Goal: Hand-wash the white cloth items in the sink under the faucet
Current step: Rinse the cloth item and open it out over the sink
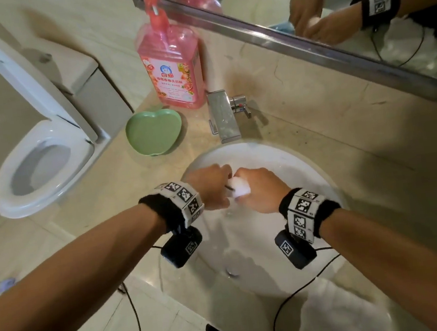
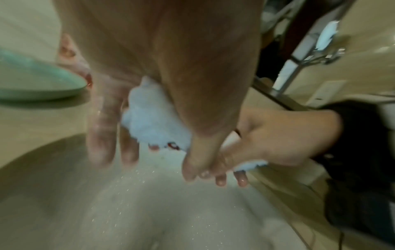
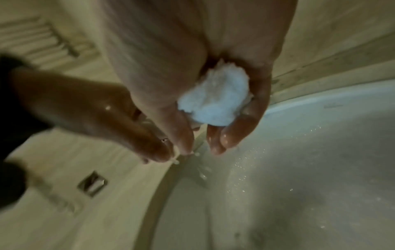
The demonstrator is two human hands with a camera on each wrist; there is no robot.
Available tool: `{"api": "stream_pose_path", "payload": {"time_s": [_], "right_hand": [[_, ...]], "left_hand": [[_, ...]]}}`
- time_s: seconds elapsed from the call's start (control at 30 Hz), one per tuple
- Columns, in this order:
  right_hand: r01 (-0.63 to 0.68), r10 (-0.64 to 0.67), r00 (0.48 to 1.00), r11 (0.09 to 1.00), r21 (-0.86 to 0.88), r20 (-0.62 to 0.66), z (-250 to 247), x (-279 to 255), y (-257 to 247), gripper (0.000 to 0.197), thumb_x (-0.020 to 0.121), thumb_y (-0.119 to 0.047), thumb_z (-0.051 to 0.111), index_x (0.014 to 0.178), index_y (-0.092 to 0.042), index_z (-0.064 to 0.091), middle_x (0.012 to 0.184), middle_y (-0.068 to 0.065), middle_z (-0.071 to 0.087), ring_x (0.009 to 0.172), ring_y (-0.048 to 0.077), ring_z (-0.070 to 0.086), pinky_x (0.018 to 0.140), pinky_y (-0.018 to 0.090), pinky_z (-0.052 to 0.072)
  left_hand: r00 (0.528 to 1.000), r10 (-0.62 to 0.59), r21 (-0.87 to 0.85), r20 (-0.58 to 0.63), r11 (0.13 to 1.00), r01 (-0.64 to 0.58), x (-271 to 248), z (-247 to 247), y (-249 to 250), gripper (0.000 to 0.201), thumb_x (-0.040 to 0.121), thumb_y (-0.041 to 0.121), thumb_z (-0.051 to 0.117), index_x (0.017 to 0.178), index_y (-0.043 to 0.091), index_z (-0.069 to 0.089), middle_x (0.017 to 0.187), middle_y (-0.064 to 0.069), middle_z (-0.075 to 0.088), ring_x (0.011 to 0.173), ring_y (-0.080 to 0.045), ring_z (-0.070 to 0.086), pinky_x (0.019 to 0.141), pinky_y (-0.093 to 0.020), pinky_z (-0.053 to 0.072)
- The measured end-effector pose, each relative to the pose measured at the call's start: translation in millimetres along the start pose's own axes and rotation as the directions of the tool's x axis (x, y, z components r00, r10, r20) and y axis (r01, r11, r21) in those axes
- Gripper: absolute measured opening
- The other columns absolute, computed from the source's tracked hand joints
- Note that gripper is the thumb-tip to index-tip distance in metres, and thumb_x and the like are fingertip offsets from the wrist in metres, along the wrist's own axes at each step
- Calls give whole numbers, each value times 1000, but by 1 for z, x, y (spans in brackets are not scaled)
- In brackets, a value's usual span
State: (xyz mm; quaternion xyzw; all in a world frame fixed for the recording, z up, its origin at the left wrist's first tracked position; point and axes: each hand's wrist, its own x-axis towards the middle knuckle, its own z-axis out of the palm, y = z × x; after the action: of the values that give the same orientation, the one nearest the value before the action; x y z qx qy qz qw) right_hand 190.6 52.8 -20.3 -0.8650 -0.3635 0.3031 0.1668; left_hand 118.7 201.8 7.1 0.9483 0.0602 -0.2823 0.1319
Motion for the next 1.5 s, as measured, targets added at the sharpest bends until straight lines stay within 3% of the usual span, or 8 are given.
{"api": "stream_pose_path", "payload": {"time_s": [0.1, 0.2, 0.37, 0.57, 0.77, 1.1, 1.33, 1.5], "right_hand": [[-153, 133, 988, 911, 384, 79, -14, -2, -5, 33, 81, -26, 76, 110, -20, 59, 94, 4, 70, 73, 23, 71, 56, 31, 54], [-213, 150, 976, 798, 564, 157, -26, -7, -9, 26, 79, -22, 78, 100, -20, 64, 75, 2, 68, 57, 16, 61, 46, 26, 43], [-306, 48, 924, 689, 657, 380, -37, -20, -20, 32, 77, -17, 83, 103, -10, 66, 68, 1, 55, 52, 13, 45, 44, 25, 31], [-327, 92, 919, 723, 609, 384, -31, -30, -25, 34, 72, -19, 88, 93, -13, 62, 63, 1, 51, 47, 11, 40, 42, 23, 26], [-109, 92, 990, 977, 182, 103, -14, -32, -22, 35, 70, -40, 84, 91, -20, 65, 80, -4, 66, 66, 12, 62, 52, 24, 42], [97, -134, 990, 873, -477, -44, 1, -12, 0, 22, 84, -39, 55, 95, -20, 59, 91, 12, 67, 73, 34, 56, 61, 33, 36], [157, -210, 977, 816, -557, -31, 2, -10, 1, 24, 85, -34, 59, 101, -17, 57, 86, 11, 65, 63, 29, 41, 58, 33, 32], [140, -179, 983, 868, -477, -37, -7, -9, -3, 30, 84, -33, 63, 108, -17, 54, 86, 9, 63, 66, 27, 44, 60, 33, 34]], "left_hand": [[927, 157, 209, -342, 974, -88, -18, 0, -3, 61, 79, 36, 68, 134, 27, 45, 137, -4, 47, 125, -28, 46, 94, -42, 46], [860, 229, 320, -456, 944, -82, -32, 0, -2, 75, 73, 38, 72, 141, 24, 42, 146, -10, 43, 136, -35, 37, 104, -52, 40], [773, 308, 341, -554, 932, -126, -33, -9, 4, 33, 73, 23, 74, 102, 9, 66, 125, -18, 58, 108, -40, 57, 72, -47, 53], [912, 247, 197, -327, 962, -190, -25, -21, -1, 35, 79, 15, 62, 112, 18, 52, 99, -5, 64, 73, -32, 62, 57, -37, 47], [981, 109, 149, -161, 985, -85, -18, -6, 7, 39, 77, 26, 62, 115, 22, 53, 87, -6, 64, 70, -27, 58, 56, -32, 43], [994, -112, -272, 4, 956, 109, -4, 28, 25, 23, 82, 21, 57, 102, 15, 67, 99, -1, 69, 83, -22, 63, 71, -29, 51], [999, -51, -353, 11, 934, 51, -4, 41, 21, 3, 81, 20, 62, 82, 17, 60, 86, -1, 60, 73, -20, 55, 56, -23, 36], [998, -57, -384, 4, 922, 54, -4, 29, 17, 20, 81, 22, 67, 100, 18, 63, 97, 1, 63, 83, -19, 58, 69, -26, 41]]}}
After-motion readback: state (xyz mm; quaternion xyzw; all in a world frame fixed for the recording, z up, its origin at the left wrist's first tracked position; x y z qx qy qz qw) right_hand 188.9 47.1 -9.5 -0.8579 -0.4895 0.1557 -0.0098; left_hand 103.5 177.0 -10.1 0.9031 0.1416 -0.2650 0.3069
